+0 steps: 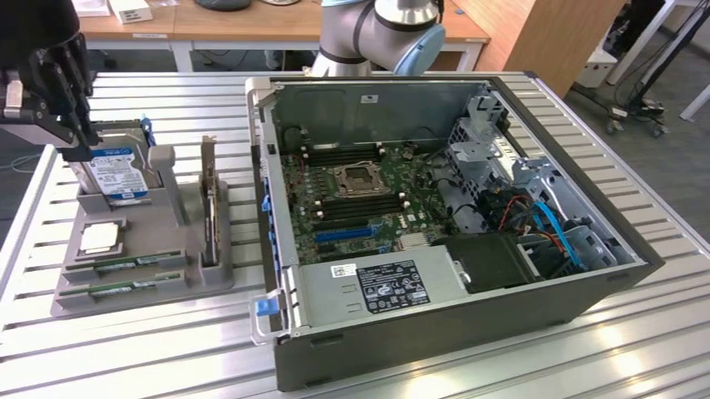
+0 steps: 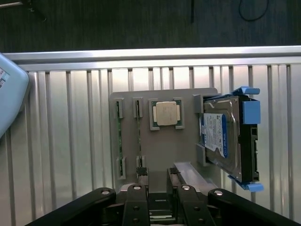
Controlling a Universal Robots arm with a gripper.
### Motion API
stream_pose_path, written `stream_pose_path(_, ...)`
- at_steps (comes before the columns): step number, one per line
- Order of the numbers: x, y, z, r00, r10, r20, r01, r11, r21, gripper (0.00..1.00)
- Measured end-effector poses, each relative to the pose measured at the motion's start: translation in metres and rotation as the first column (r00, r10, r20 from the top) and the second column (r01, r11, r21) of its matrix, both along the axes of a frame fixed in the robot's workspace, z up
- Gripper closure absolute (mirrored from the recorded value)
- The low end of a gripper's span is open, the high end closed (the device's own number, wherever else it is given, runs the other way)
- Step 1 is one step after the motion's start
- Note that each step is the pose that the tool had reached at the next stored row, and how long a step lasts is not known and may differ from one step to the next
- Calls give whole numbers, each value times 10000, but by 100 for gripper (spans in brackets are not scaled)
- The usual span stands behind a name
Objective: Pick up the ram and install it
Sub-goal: 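Pick up the ram and move it above insertion slot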
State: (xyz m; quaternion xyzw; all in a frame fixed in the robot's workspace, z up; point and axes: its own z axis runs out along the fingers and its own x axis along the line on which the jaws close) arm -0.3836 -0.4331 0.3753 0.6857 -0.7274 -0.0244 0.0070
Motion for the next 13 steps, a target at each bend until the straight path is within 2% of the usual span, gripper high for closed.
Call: stream_pose_path(13,0,0,-189,10000,1,1,-1,10000,1,71)
